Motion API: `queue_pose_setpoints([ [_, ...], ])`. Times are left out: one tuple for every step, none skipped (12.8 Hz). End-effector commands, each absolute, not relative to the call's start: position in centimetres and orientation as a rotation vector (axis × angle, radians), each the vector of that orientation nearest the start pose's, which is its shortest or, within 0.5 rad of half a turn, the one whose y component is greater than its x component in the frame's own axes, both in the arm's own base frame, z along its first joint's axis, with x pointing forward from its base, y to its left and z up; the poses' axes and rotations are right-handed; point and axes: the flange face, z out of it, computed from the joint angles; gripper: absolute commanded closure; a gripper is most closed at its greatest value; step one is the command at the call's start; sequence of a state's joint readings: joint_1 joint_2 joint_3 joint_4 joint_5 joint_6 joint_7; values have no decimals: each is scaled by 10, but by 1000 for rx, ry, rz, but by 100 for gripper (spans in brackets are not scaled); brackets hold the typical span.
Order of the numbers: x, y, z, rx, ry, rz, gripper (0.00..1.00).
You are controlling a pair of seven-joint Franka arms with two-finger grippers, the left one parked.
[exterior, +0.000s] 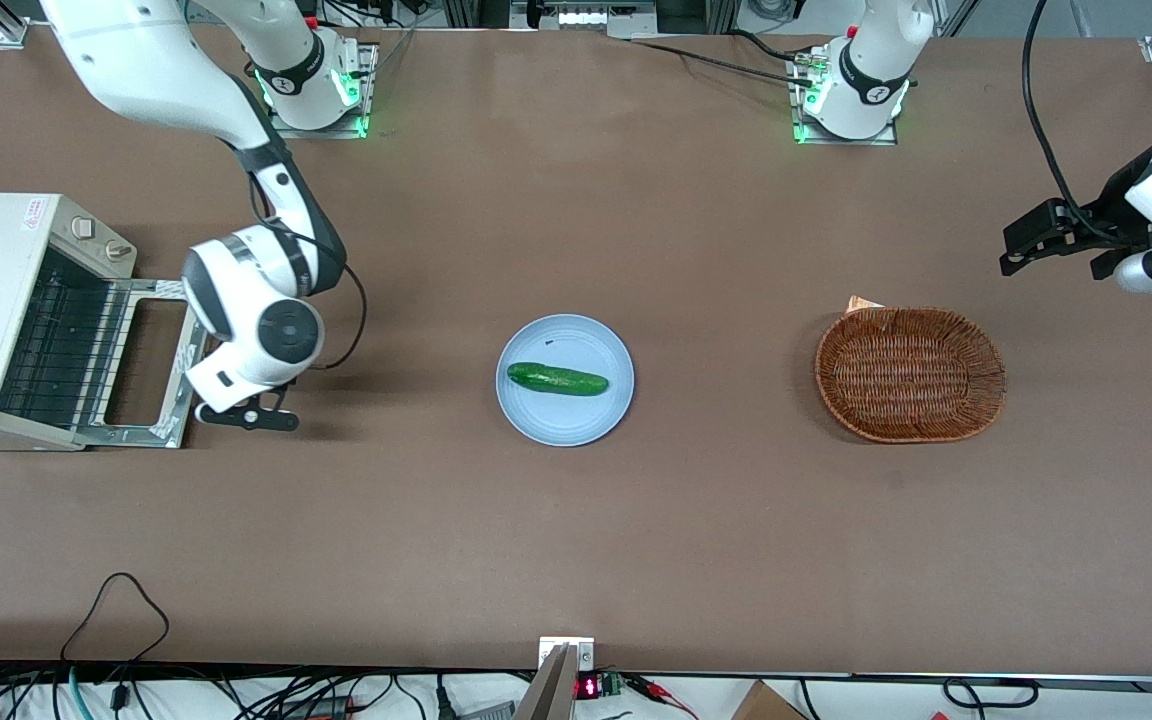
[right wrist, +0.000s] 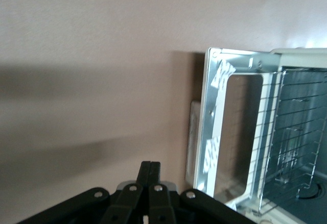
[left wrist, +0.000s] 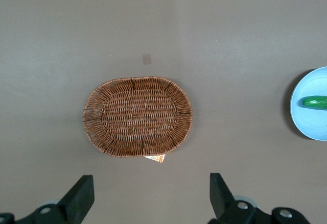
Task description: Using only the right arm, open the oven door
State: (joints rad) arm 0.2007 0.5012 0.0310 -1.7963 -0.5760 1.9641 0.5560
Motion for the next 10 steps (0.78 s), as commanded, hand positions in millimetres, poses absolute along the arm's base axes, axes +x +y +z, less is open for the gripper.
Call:
queue_pose_setpoints([
  [621,89,304,2696,59,-279,96],
  [627,80,321,2738,78,-340,93],
  [634,72,340,2791,95,-386,83],
  [637,63,356,2852,143,-442,70],
  [641,53,369,2896,190,-467,61],
  [646,44,385,2947,206,-473,55],
  [648,29,398,3004,171,-498,51],
  [648,17,421,3062,132,-503,47],
  [647,7,441,3110,110,-488,44],
  [644,0,456,3123,90,-470,37],
])
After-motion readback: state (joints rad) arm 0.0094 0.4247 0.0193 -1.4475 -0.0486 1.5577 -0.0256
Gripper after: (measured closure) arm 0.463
